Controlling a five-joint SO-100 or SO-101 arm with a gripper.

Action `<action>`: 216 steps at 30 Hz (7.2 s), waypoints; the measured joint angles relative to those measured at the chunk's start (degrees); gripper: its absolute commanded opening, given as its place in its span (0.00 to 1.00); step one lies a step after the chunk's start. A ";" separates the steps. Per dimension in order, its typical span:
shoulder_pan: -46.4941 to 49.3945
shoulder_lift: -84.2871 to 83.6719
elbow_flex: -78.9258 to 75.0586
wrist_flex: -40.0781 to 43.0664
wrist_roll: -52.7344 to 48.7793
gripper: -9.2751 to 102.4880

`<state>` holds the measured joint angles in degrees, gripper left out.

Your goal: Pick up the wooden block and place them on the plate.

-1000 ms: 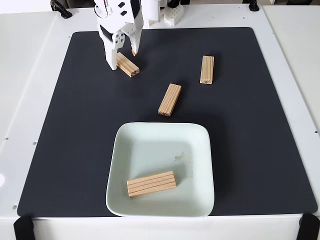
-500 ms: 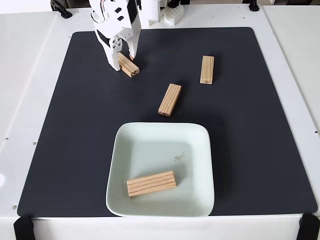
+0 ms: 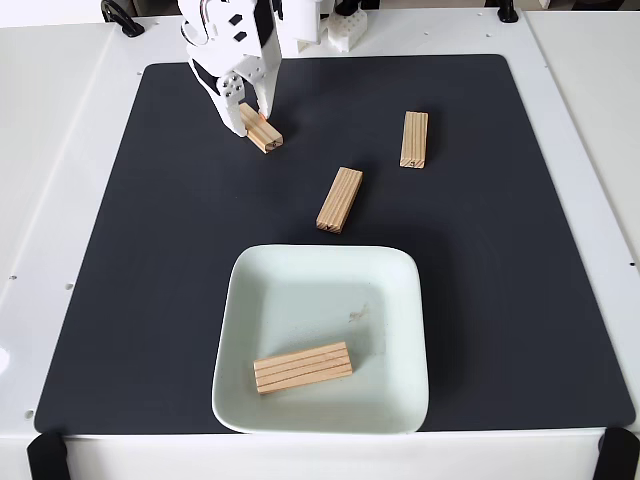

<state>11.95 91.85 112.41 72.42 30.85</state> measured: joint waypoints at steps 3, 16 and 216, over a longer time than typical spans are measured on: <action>-2.11 6.06 0.00 -0.88 -3.78 0.08; -16.17 21.45 -6.15 -13.54 -20.30 0.08; -45.35 22.50 -0.18 -15.38 -68.91 0.08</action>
<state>-33.40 114.35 112.24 57.04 -38.06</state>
